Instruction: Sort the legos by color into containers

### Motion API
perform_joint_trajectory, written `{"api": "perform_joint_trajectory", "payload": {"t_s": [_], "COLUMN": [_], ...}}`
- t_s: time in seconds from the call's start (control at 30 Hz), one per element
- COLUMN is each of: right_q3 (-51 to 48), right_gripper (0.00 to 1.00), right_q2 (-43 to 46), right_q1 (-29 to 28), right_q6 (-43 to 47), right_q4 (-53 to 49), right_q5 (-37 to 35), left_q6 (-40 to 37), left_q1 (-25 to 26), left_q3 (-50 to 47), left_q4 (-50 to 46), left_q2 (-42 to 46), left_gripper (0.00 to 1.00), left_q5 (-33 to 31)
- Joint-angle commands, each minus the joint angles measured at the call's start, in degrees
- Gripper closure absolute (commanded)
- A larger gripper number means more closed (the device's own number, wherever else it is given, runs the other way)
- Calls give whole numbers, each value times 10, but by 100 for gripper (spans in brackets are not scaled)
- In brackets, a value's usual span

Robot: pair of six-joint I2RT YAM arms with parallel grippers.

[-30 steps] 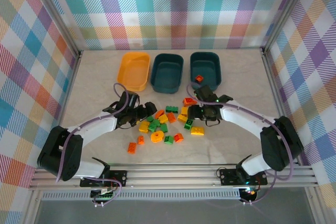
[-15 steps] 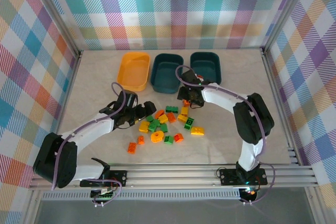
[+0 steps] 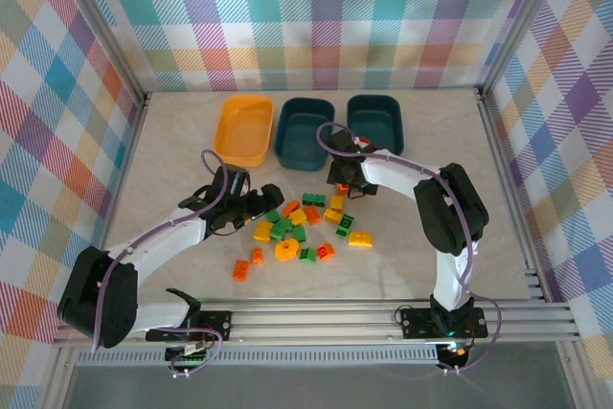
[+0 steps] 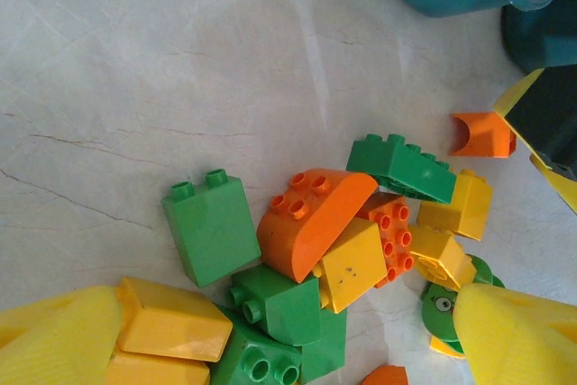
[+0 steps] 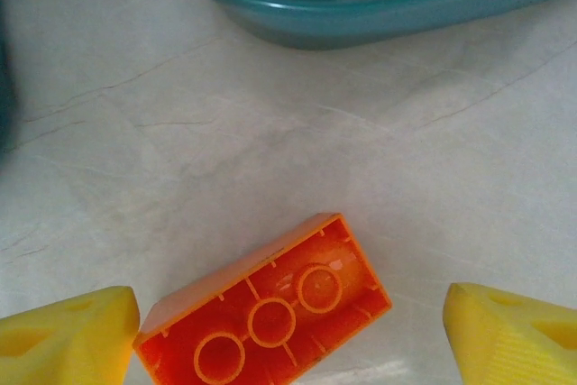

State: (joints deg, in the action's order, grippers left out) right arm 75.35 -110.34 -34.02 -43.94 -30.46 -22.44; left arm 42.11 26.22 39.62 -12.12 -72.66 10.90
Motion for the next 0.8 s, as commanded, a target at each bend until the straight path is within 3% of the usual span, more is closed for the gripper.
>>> {"api": "perform_joint_trajectory", "payload": {"t_s": [0.0,0.23,0.77], "right_q3": [-41,-117,-153], "right_gripper": [13,14,14], "right_q2": [26,107,161], "right_q1": [14,34,58], "right_q6": [15,39,61], "right_q4": [-12,6,25], "right_q5": [-15,-9,87], "left_q6": [-14,-12,-11], "left_q1": [5,5,5], "left_q3": [-4,-2,20], "left_q4": [-4,2,-1], "left_q2": [6,8,-24], "left_gripper": [5,5,6], "left_q5": [-2,12,25]}}
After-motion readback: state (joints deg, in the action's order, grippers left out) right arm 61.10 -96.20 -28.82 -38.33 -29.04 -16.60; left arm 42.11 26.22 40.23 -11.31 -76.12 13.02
